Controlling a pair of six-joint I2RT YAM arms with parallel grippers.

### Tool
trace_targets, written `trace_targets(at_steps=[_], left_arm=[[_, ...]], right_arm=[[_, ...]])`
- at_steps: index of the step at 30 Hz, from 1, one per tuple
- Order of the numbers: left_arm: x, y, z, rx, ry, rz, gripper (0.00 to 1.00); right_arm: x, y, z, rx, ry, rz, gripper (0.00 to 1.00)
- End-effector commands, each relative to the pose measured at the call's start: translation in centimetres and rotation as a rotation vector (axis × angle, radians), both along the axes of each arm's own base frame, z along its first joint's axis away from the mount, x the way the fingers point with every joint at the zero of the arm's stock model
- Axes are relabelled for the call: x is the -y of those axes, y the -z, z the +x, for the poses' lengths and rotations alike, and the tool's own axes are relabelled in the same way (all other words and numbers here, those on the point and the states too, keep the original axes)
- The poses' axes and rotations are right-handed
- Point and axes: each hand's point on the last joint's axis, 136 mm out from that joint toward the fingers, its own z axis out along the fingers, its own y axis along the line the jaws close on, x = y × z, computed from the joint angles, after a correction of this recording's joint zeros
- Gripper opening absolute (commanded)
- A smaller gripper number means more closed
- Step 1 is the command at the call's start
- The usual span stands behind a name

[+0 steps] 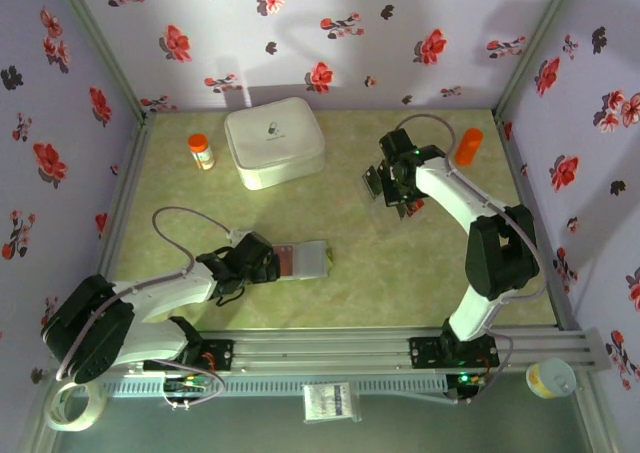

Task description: Put the credit cards into the card holder

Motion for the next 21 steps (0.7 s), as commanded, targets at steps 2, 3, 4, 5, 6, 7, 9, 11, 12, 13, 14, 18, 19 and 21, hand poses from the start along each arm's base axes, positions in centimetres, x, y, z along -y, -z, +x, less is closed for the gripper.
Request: trace_targets(at_steps=[2,3,4,5,6,7,9,11,12,13,14,18,19,21], left_arm=[[-0.8,0.2,-0.2,-0.008,-0.022,0.016,1.0],[-0.8,0.2,-0.2,-0.007,-0.023,0.015,1.0],[-0.7,0.2,-0.2,-0.005,-0.024,0.014,1.0],[-0.7,0.1,-0.2,-0.005,-0.024,0.012,1.0],[-0.7,0.1,-0.2,-0.006,-0.024,0.013,1.0],[-0.7,0.1,-0.2,-0.005,-0.025,0.013,1.0],[-0.7,0.1,-0.2,-0.005,-0.026,0.012,1.0],[-0.8,-0.1,-0.2,-0.003,-0.027,0.011,1.0],[-0.8,-0.1,-0.2,-0.005,-0.026,0.012,1.0],[-0.8,-0.1,-0.2,-0.003,-0.027,0.011,1.0],[-0.8,-0.1,-0.3,-0.003,-0.027,0.009,1.0],[-1.0,-0.3,-0.4,0.0,-0.031,0.011,1.0],[-1.1,-0.4,-0.4,0.0,-0.033,0.01,1.0],[-1.2,-0.4,-0.5,0.0,-0.035,0.014,1.0]], right_arm=[[-0.6,-0.5,0.0,-0.009,-0.022,0.039,0.0],[-0.8,-0.7,0.0,-0.007,-0.029,0.049,0.0],[-1.0,-1.0,-0.1,-0.006,-0.034,0.06,0.0],[-1.1,-1.3,-0.2,-0.005,-0.039,0.069,0.0],[-1.3,-1.8,-0.3,-0.002,-0.045,0.078,0.0],[-1.4,-2.3,-0.4,0.001,-0.046,0.09,0.0],[-1.7,-3.6,-0.6,0.017,-0.053,0.118,0.0],[-2.2,-5.0,-1.0,0.038,-0.058,0.154,0.0],[-2.5,-5.7,-1.2,0.052,-0.059,0.177,0.0],[-2.8,-6.4,-1.5,0.065,-0.062,0.204,0.0],[-3.4,-7.1,-1.7,0.076,-0.067,0.234,0.0],[-6.6,-8.7,-3.0,0.101,-0.094,0.387,0.0],[-7.6,-9.0,-3.3,0.107,-0.099,0.434,0.0],[-9.6,-9.0,-3.8,0.111,-0.101,0.521,0.0]])
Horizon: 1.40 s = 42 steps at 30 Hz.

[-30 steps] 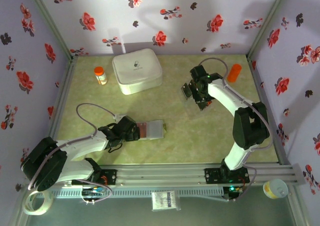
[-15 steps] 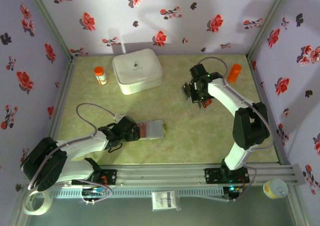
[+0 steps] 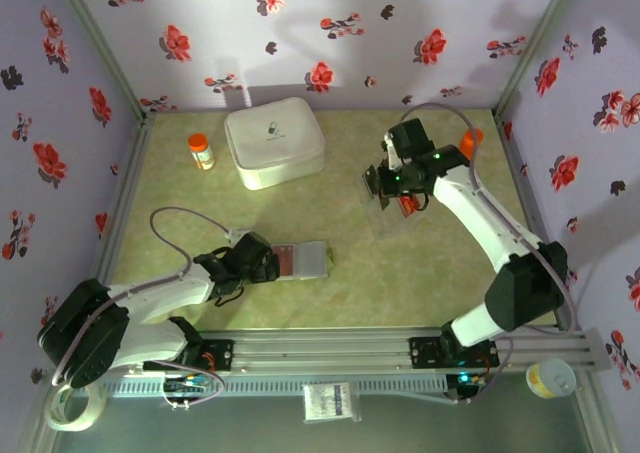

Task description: Put the credit cards into the card holder

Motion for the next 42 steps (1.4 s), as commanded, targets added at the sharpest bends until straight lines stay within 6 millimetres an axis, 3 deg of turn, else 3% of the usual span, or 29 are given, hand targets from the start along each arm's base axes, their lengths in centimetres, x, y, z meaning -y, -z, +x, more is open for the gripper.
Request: trace_targets(at_steps=[1,4,9,16,22,31,42], left_arm=[[-1.2,0.2,-0.5,-0.012,-0.036,0.026,1.0],[-1.4,0.2,-0.6,-0.013,-0.037,0.031,1.0],[-1.5,0.2,-0.6,-0.015,-0.041,0.035,1.0],[-1.6,0.0,-0.6,-0.013,-0.042,0.037,1.0],[-1.6,-0.1,-0.6,-0.011,-0.041,0.036,1.0],[-1.4,-1.0,-0.3,0.005,-0.038,0.024,1.0],[-0.5,-1.7,0.6,0.02,-0.025,0.022,1.0]], right_arm=[[-4.5,-0.2,-1.3,-0.03,-0.028,0.207,0.0],[-8.3,0.7,-2.5,-0.058,-0.055,0.325,0.0],[-13.3,3.7,-4.5,-0.129,-0.064,0.462,0.0],[-17.2,8.5,-7.1,-0.222,-0.072,0.499,0.0],[-18.8,11.1,-8.2,-0.263,-0.07,0.492,0.0],[-19.1,14.2,-8.8,-0.303,-0.061,0.444,0.0],[-19.5,15.2,-9.2,-0.321,-0.066,0.436,0.0]])
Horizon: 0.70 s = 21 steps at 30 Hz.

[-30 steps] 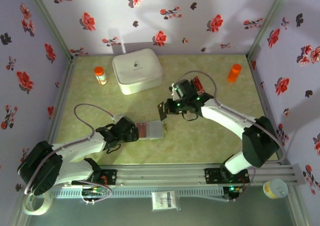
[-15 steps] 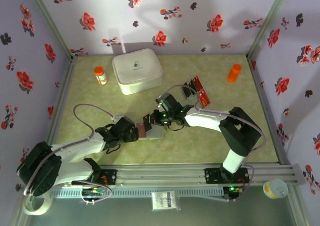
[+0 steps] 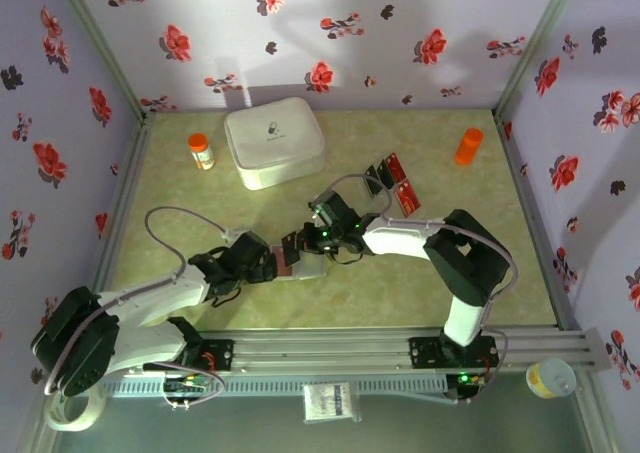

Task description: Put the credit cards into the card holder

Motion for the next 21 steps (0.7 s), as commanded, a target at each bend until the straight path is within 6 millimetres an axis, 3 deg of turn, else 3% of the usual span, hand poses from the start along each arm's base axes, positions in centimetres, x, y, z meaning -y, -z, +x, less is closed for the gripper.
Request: trace_targets(at_steps=[1,21], left_arm=[[0.0,-0.7,0.9,0.02,-0.013,0.018,1.0],[1.5,0.2,1.4,0.012,0.023,-0.012,1.0]], right_arm=[[0.0,1.3,-0.6,-0.023,-0.001,-0.023,0.0],[-0.3,1.4,-0.9,-0.027,-0.003,-0.018,0.0]])
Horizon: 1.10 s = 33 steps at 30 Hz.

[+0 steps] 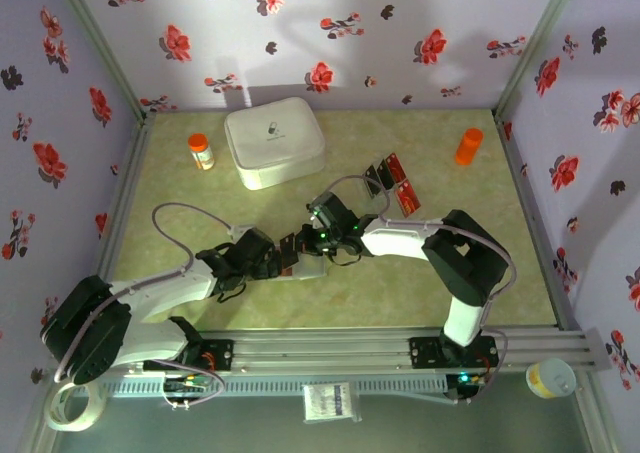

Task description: Put the credit cards into the card holder

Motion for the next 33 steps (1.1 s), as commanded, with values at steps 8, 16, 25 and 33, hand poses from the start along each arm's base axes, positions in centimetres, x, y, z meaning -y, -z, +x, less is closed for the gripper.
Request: trace_targets(at_steps=[8,16,25,33], left_arm=[[0.3,0.7,0.2,-0.014,0.011,0.006,1.0],[-0.4,1.7,-0.5,-0.044,-0.007,0.023,1.0],[-1.0,2.3,-1.1,-0.06,-0.024,0.029,1.0],[-1.3,2.5,-1.4,-0.068,-0.03,0.035,1.0]], right_arm=[[-0.1,0.8,-0.5,-0.019,-0.001,-0.007,0.0],[1.4,-1.9,0.4,0.036,0.02,0.004,0.0],[4.4,-3.3,1.5,0.089,0.125,0.045,0.0],[4.6,-2.6,1.4,0.125,0.204,0.162,0.0]])
